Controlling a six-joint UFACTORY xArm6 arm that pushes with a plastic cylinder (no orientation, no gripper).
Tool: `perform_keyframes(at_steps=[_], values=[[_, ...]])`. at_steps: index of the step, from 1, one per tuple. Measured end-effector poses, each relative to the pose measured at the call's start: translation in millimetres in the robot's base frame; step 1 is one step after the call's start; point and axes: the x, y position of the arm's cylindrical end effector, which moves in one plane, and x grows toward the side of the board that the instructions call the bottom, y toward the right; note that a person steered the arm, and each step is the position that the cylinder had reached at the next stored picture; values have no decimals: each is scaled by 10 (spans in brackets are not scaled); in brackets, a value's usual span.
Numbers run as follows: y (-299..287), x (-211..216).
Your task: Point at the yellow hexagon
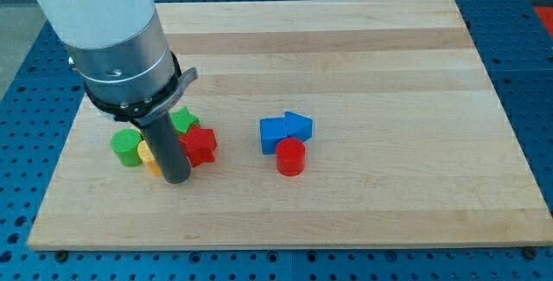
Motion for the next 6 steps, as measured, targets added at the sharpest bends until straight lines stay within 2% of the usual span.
perform_keyframes(at_steps=[4,6], values=[[40,-340],[545,-385]])
